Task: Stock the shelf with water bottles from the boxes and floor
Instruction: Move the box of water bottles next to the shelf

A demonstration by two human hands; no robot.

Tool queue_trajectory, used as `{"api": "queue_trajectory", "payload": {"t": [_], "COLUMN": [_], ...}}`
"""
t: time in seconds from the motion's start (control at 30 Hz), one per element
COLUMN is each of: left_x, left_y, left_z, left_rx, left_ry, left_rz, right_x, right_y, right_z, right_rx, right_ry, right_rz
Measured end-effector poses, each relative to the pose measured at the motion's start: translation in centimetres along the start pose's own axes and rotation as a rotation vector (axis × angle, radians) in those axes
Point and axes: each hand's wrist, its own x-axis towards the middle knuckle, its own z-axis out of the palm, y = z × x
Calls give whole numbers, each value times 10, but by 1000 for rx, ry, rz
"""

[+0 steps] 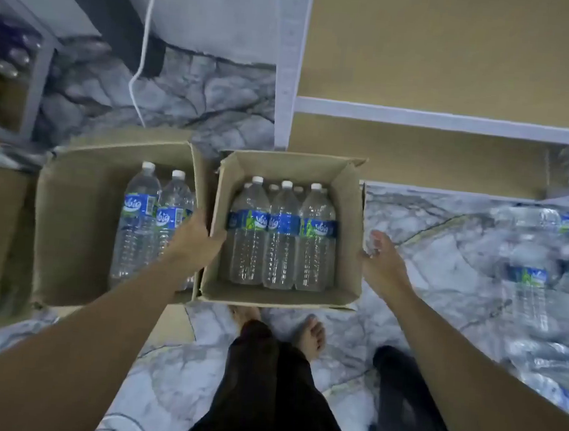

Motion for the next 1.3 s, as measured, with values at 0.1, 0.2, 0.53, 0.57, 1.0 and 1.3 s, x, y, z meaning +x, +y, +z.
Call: {"api": "queue_trajectory", "payload": {"t": [0.1, 0.2, 0.53, 0.57, 1.0, 1.3], "left_x": [33, 57, 96, 99, 98, 75], "left_y": [-15, -22, -32, -31, -19, 11], "left_z": [23, 46, 79, 80, 87, 104], "left_rx": [-109, -107, -92, -74, 51, -8], "left_ry": [143, 192, 194, 175, 226, 319], "left_rz": [78, 88, -16, -35, -148, -90], "right_x": [26, 48, 77, 78, 90, 99], "right_y": [1, 10, 27, 29, 51, 67], "right_z": [25, 44, 61, 60, 51, 23], "right_rx": [102, 163, 62, 41, 35, 40], "right_ry": [201, 293, 263, 253, 265, 198], "right_rz": [-15, -3, 68, 73, 66, 34]}}
